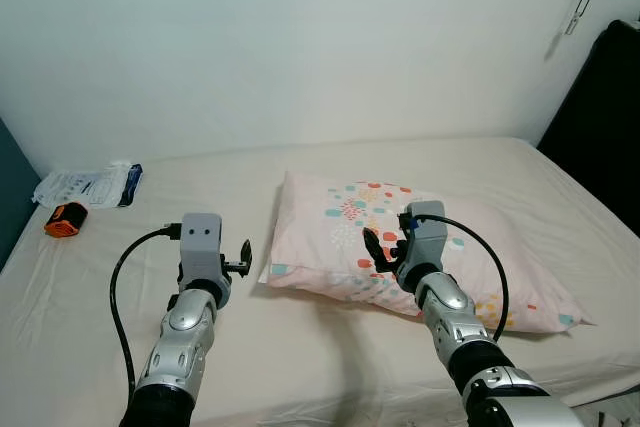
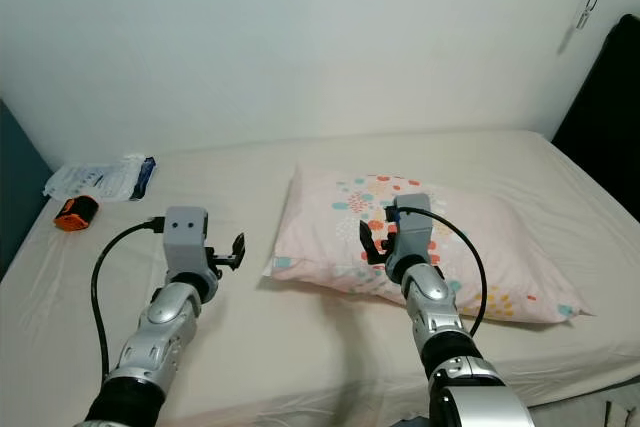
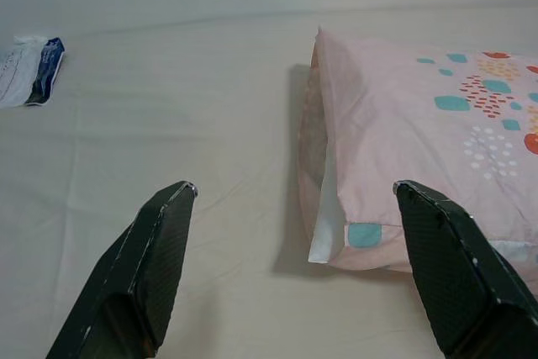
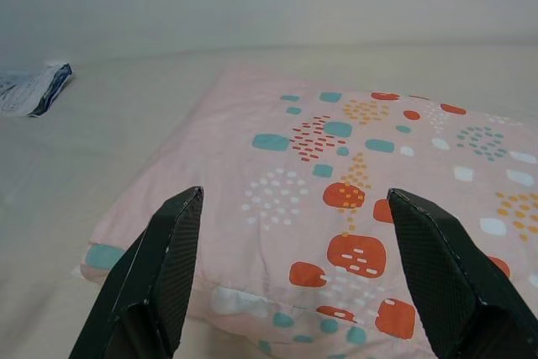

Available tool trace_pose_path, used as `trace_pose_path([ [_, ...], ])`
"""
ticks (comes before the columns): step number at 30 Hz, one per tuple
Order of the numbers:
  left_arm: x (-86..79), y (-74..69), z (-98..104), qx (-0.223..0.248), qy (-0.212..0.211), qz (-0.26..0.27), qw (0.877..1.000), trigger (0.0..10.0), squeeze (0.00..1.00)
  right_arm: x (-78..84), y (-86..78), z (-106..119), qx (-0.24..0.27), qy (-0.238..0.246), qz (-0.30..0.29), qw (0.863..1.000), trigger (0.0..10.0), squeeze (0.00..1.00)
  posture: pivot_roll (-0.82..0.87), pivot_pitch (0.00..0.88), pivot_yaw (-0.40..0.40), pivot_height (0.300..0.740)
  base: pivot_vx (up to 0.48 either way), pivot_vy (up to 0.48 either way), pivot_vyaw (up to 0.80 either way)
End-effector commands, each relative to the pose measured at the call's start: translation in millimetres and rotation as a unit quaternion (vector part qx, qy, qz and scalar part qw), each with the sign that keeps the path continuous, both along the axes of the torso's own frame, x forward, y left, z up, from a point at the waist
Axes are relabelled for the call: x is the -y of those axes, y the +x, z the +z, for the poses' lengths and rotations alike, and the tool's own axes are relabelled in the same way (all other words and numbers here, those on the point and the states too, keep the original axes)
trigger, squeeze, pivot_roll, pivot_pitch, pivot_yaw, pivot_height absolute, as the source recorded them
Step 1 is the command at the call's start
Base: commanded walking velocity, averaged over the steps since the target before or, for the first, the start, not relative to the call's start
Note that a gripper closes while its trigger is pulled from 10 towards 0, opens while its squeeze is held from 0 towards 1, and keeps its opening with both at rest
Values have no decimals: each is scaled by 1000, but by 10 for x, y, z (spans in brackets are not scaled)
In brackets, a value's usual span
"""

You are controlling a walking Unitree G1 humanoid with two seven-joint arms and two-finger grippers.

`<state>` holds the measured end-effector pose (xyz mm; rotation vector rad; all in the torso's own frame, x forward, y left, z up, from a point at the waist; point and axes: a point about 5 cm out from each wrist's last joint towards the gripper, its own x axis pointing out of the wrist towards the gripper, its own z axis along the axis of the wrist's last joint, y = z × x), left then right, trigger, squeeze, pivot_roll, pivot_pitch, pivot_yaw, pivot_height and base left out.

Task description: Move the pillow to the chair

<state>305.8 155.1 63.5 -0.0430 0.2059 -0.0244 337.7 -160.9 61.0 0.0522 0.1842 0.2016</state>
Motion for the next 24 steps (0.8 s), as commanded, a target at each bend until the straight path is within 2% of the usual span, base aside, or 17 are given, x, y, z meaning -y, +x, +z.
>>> trace_pose_path([
  [1, 4, -22, -33, -8, 4, -1, 1000, 10000, 0, 19, -16, -34, -10, -1, -4, 1000, 10000, 0, -3, 0, -34, 740, 0, 0, 0],
  [11, 7, -26, -25, -4, 0, -2, 1000, 10000, 0, 19, -12, -30, -10, 1, -4, 1000, 10000, 0, 0, 0, -35, 740, 0, 0, 0],
  [24, 0, -24, -21, -3, -2, -3, 1000, 10000, 0, 9, -11, -29, -9, 2, -4, 1000, 10000, 0, 2, 0, -35, 740, -382, 0, 0],
])
